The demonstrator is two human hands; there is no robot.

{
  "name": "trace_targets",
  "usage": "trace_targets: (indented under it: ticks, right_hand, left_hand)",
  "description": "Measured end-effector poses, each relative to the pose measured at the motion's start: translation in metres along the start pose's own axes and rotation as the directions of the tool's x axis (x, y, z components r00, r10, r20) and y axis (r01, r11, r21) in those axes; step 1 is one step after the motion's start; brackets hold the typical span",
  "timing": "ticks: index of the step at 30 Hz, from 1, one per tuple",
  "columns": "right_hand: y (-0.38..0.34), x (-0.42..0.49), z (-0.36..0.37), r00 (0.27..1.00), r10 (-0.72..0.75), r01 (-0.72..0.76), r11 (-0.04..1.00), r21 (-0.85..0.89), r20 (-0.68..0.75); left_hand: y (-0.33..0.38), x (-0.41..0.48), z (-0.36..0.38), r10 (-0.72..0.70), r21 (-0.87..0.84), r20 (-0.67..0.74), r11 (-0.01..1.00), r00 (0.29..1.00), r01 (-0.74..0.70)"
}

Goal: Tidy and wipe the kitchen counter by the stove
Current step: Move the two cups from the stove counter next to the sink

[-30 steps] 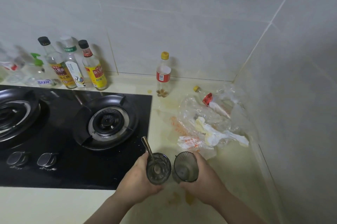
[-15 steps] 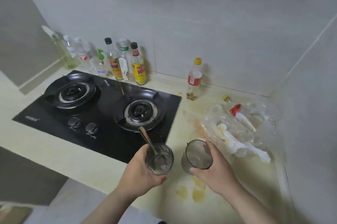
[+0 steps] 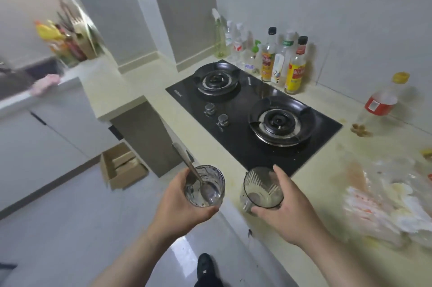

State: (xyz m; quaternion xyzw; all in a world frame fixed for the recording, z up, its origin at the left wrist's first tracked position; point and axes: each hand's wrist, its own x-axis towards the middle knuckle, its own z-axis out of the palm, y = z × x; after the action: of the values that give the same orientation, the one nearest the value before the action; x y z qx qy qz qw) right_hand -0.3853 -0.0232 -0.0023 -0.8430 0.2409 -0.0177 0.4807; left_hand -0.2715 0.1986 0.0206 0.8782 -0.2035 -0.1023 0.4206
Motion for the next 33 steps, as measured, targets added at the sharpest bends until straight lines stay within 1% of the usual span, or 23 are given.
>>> trace_targets:
  ticks: [5,10,13,16,23,33]
  right_hand:
    - [-0.038,-0.006,0.028,0.996,-0.057,0.061,0.997,-0.044,0.074]
    - [-0.078,-0.012,0.056,0.984,-0.127,0.136,0.989,-0.065,0.127]
    - [-0.102,-0.018,0.081,0.980,-0.143,0.154,0.986,-0.065,0.142]
    - [-0.127,-0.026,0.111,0.972,-0.168,0.182,0.980,-0.079,0.162]
    - [-0.183,-0.043,0.192,0.950,-0.178,0.213,0.971,-0.112,0.258]
    - [-0.255,-0.055,0.311,0.904,-0.260,0.326,0.933,-0.153,0.339]
  left_hand:
    - [-0.027,-0.034,-0.045,-0.047,0.072,-0.134,0.996,0.990,0.057]
    - [-0.052,-0.056,-0.086,-0.090,0.032,-0.215,0.995,0.972,0.099]
    - [-0.072,-0.069,-0.113,-0.110,-0.014,-0.239,0.994,0.965,0.110]
    - [-0.099,-0.082,-0.143,-0.135,-0.024,-0.248,0.991,0.959,0.134]
    - [-0.155,-0.117,-0.223,-0.191,-0.045,-0.306,0.981,0.933,0.187]
    - [-0.231,-0.169,-0.328,-0.304,-0.104,-0.419,0.952,0.856,0.288]
